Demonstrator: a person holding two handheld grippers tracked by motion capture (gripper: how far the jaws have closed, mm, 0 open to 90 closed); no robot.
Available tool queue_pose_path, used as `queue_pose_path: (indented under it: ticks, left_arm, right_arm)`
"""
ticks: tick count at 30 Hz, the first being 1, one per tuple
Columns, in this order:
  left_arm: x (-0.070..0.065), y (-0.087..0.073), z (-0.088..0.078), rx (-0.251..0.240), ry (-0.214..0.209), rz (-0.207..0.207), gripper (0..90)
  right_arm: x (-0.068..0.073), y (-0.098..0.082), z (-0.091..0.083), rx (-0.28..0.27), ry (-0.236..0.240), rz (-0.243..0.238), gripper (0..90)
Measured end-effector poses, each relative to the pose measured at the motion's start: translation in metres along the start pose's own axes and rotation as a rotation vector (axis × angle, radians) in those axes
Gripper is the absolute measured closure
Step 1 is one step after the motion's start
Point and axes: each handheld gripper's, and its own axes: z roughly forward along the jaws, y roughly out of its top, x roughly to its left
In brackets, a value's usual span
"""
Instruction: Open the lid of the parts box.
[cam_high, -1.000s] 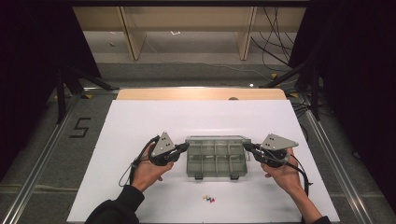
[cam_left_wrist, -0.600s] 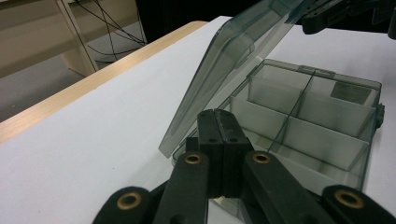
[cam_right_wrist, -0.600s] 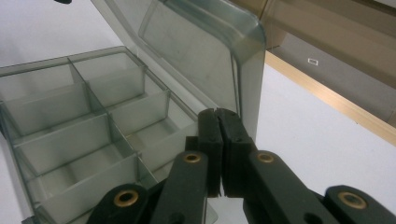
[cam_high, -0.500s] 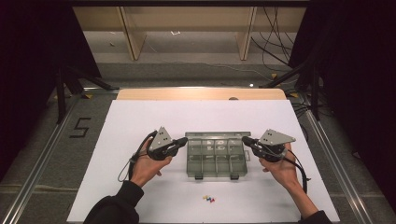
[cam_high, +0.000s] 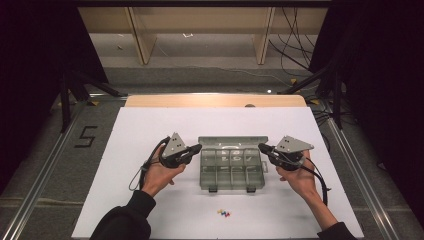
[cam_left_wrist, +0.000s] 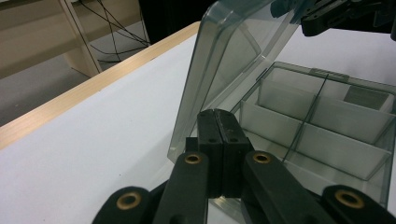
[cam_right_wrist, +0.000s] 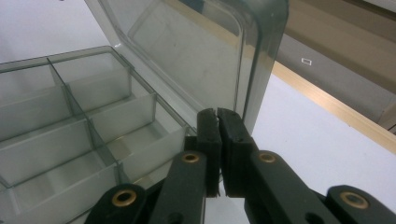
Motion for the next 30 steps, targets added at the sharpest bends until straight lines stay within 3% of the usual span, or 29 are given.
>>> queue_pose_path:
  ticks: [8,19,23,25,30]
  left_arm:
    - [0.002,0.001,0.0,-0.002,0.001,0.002,89.4]
    - [0.001,0.001,0.0,0.002,0.002,0.007,89.4]
    - [0.001,0.002,0.0,0.0,0.0,0.008,89.4]
    - [0.001,0.002,0.0,-0.001,0.0,0.013,89.4]
    - [0.001,0.002,0.0,-0.001,-0.002,0.018,89.4]
  right_arm:
    - [-0.001,0.0,-0.001,0.008,0.002,0.008,86.9]
    - [-0.004,-0.003,-0.007,0.037,0.063,0.049,80.7]
    - [-0.004,-0.003,-0.011,0.076,0.092,0.08,63.7]
    - [-0.005,-0.003,-0.01,0.081,0.082,0.107,49.0]
    - [-0.011,-0.002,-0.01,0.074,0.057,0.144,28.2]
